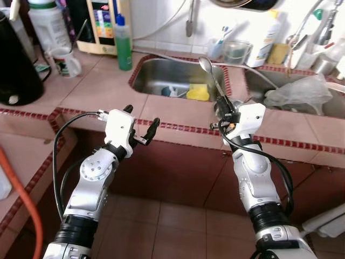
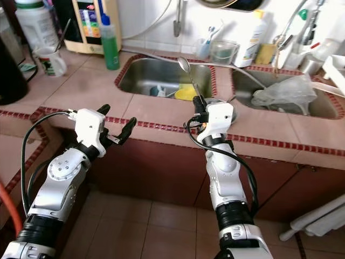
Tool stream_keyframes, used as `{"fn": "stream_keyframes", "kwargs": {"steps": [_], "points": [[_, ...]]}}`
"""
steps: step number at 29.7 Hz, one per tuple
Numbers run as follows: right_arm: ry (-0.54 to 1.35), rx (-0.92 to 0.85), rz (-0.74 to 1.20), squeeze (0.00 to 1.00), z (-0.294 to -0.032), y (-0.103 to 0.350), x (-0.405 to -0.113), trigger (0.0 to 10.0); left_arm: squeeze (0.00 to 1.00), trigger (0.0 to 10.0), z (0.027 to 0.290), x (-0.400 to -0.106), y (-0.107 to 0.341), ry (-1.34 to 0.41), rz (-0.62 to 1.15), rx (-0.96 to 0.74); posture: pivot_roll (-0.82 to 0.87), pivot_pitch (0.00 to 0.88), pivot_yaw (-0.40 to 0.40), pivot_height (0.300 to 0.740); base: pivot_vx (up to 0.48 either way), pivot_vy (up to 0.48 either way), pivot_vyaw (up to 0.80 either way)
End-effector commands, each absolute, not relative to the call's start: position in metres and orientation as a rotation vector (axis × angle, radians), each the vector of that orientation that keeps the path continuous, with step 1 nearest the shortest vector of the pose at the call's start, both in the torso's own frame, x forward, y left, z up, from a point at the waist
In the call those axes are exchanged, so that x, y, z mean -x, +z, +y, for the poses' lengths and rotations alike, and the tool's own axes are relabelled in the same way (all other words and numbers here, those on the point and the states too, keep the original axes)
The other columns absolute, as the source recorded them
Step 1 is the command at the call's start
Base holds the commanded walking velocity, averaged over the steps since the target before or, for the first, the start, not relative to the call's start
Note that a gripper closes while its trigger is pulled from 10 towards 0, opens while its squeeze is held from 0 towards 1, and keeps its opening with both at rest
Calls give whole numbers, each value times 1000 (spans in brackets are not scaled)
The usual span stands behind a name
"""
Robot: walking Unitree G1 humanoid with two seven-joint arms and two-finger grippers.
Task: Kitchen organization
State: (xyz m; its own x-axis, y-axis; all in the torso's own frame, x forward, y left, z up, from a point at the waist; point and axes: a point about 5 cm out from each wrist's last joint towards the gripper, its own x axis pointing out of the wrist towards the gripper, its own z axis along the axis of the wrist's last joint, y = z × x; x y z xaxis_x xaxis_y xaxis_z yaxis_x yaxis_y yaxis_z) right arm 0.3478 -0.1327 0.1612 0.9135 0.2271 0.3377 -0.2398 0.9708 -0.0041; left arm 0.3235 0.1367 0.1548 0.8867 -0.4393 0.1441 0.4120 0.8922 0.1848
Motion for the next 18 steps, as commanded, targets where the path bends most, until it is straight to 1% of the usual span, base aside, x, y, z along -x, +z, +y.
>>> {"fn": "stream_keyframes", "kwargs": {"steps": [1, 18], "points": [[236, -29, -359, 0, -136, 165, -348, 10000, 0, 10000, 131, -322, 160, -474, -211, -166, -22, 0, -21, 740, 431, 0, 0], [242, -14, -367, 0, -137, 168, -349, 10000, 0, 10000, 130, -323, 161, -485, -218, -158, -27, 0, -23, 740, 443, 0, 0]]}}
